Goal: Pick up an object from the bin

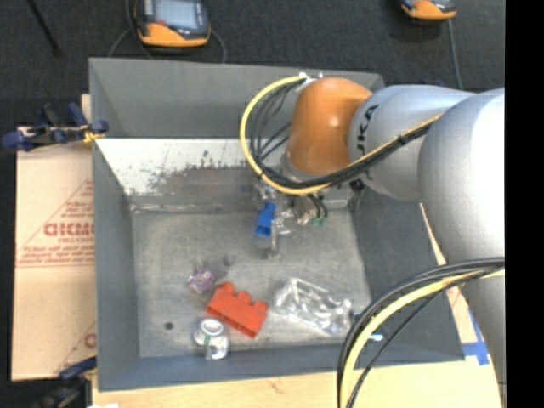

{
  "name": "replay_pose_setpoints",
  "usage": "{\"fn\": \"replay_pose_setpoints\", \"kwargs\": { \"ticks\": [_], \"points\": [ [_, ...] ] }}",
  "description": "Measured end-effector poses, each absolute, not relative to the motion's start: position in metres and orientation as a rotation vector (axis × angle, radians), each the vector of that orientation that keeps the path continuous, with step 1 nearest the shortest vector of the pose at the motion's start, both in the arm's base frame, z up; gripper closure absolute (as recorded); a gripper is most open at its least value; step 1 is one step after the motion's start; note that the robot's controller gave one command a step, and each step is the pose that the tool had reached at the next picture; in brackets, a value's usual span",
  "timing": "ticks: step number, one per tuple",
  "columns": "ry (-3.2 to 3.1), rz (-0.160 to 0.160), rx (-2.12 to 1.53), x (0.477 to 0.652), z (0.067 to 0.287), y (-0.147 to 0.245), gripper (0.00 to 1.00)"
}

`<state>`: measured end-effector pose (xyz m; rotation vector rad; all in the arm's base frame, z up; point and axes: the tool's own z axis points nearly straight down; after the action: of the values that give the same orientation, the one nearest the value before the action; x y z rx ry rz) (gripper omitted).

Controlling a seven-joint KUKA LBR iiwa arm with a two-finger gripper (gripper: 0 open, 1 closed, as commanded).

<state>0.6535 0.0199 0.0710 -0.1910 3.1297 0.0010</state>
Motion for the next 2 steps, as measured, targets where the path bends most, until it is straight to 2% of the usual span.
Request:
{"fn": "replay_pose_setpoints", "kwargs": {
  "ticks": [1,2],
  "points": [
    [3.119,-0.002,-0.188,0.656,0.076,0.019,1.0],
    [3.005,-0.007,-0.885,0.653,0.191,-0.019,1.0]
  ]
}}
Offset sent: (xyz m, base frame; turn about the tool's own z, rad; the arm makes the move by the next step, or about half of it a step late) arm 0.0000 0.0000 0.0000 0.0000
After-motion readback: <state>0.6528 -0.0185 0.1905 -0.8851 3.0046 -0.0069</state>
